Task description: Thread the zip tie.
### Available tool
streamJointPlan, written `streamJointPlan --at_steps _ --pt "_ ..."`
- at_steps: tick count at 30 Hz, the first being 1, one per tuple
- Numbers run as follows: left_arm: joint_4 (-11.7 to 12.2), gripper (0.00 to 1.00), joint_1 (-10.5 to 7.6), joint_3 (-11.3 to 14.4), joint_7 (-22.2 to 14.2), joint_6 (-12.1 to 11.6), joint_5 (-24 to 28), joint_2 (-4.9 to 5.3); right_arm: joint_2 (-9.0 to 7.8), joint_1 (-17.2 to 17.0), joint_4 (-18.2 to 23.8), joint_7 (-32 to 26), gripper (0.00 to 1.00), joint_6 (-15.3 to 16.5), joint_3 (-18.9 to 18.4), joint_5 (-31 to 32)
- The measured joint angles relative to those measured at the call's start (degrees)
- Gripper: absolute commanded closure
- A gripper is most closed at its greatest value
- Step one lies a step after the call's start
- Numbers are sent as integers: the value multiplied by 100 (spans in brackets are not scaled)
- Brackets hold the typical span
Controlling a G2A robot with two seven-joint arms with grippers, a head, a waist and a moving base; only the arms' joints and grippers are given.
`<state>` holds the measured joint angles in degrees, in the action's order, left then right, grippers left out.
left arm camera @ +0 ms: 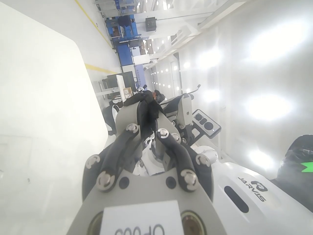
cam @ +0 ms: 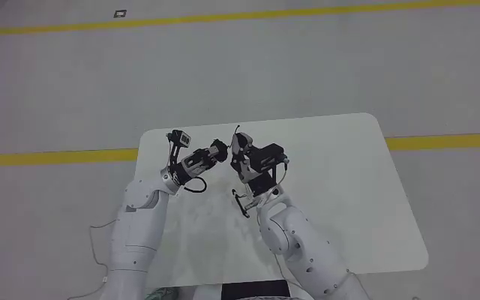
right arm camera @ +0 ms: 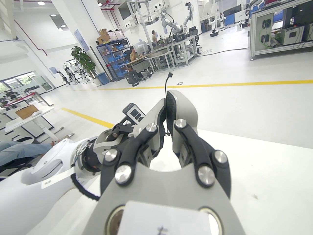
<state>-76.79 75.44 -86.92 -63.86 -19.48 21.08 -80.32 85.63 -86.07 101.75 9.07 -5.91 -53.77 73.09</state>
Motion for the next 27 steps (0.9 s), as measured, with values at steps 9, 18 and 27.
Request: streamJointPlan --at_steps 9,18,27 --pt "0 100 0 0 0 0 0 0 30 42 -67 94 100 -86 59 -56" --pt "0 100 0 0 0 0 0 0 54 110 -147 156 100 -178 87 -6" --pt "0 100 0 0 0 0 0 0 63 119 -183 132 100 -217 82 58"
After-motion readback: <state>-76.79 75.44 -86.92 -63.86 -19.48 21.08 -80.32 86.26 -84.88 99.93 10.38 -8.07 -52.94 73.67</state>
